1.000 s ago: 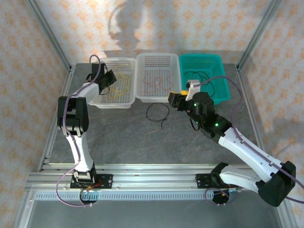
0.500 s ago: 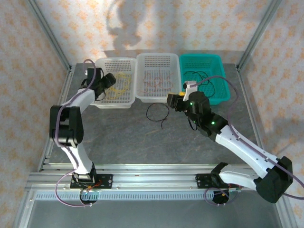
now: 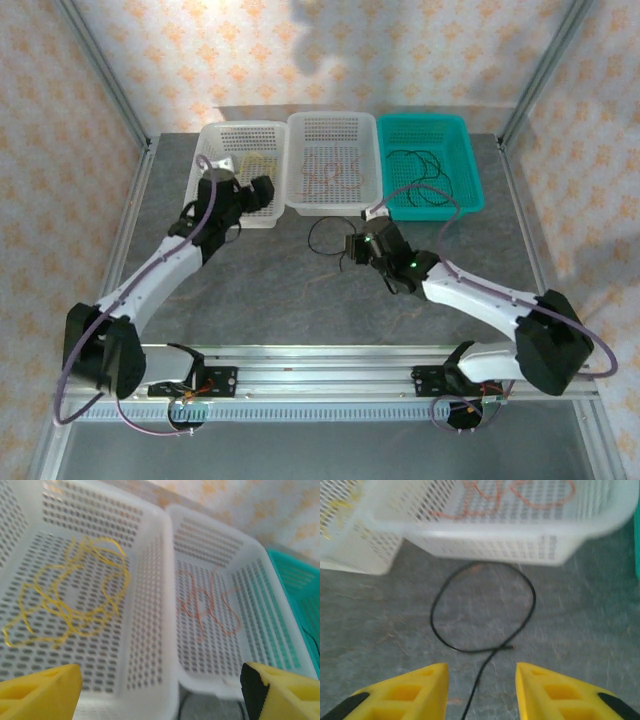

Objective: Untangle the cables

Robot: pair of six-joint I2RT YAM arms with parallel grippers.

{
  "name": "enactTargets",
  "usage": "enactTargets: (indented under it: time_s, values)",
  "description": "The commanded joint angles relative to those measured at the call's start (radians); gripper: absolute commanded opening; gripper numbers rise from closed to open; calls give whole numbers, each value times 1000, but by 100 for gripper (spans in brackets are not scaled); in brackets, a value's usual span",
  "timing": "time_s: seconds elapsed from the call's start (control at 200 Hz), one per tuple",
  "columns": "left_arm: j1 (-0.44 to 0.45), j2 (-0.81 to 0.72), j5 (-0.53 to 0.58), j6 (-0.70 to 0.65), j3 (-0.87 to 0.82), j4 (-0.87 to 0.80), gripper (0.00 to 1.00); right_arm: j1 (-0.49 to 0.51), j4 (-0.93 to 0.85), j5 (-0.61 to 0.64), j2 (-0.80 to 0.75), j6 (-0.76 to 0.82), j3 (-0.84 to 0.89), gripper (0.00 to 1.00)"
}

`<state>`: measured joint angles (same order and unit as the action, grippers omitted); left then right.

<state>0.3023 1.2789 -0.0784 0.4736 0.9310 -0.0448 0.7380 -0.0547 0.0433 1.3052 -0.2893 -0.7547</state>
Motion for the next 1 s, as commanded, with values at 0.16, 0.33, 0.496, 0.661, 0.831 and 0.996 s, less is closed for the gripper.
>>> enactTargets:
  time_s: [0.16, 0.33, 0.496, 0.661, 0.831, 0.996]
  values:
    - [243, -139, 204, 158, -242, 123, 84, 39, 111, 122, 90, -353, 85, 36]
    - [334, -150, 252, 214, -320, 147, 83, 54, 170, 48, 125, -407, 104, 43]
    - [378, -204, 276, 264, -407, 203, 82, 100, 145, 16, 153, -405, 81, 51]
    - [415, -242, 297, 311, -473, 231, 81, 122, 57, 27, 189, -433, 46, 50]
    - [421, -240, 316, 303, -477, 233, 81, 128, 13, 15, 222, -438, 22, 49]
    - [421, -225, 313, 282, -459, 227, 81, 130, 13, -9, 249, -435, 3, 41]
